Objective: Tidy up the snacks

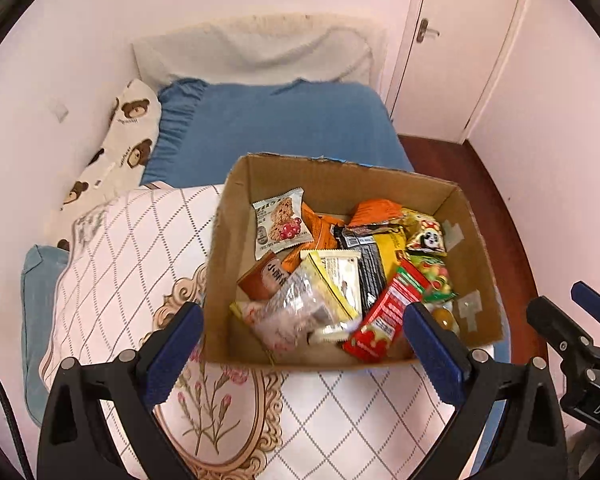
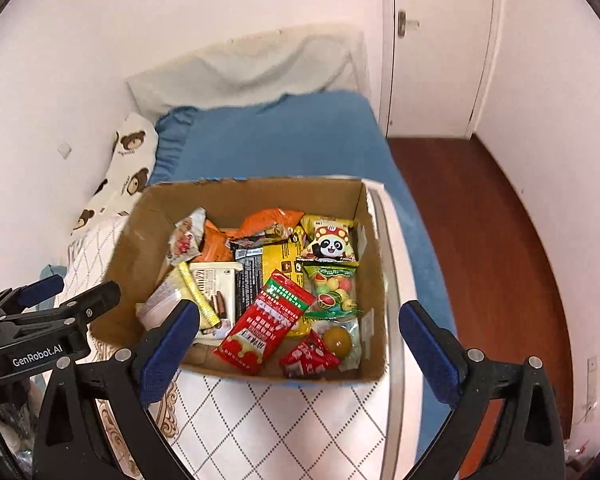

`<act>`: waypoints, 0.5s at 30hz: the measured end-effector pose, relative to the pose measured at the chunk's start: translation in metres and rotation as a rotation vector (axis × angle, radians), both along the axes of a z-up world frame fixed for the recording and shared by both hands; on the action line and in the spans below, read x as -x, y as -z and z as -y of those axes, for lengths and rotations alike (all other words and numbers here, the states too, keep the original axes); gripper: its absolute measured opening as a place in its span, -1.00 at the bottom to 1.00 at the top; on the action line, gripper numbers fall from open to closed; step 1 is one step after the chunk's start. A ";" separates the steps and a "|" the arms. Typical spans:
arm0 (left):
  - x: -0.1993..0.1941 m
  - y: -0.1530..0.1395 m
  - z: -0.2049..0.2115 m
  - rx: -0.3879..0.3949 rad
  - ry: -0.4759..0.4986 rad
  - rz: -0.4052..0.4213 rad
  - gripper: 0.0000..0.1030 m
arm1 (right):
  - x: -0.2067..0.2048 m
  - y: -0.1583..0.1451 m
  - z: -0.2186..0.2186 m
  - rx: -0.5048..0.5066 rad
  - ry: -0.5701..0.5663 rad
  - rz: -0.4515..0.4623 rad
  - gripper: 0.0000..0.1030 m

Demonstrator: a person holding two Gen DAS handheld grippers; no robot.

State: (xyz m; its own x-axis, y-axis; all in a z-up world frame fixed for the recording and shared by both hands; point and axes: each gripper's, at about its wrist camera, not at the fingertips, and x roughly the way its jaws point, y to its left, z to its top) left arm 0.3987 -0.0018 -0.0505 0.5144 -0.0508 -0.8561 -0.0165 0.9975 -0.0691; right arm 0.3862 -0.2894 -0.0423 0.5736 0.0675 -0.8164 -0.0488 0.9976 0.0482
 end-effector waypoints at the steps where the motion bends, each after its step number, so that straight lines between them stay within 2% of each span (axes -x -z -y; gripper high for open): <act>1: 0.011 -0.006 0.000 -0.001 0.002 0.015 0.98 | 0.011 -0.006 -0.001 0.003 -0.001 0.014 0.98; 10: 0.093 -0.044 0.005 -0.044 0.032 0.120 0.98 | 0.094 -0.042 -0.003 -0.021 -0.025 0.098 0.98; 15: 0.127 -0.056 0.007 -0.036 0.043 0.153 0.98 | 0.138 -0.061 -0.008 -0.009 -0.034 0.150 0.99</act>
State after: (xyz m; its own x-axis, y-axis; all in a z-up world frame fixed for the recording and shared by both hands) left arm 0.2718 -0.0085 0.0058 0.6370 -0.0468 -0.7694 0.0348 0.9989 -0.0319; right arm 0.2484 -0.2819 0.0182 0.6864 0.0958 -0.7209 -0.0897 0.9949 0.0468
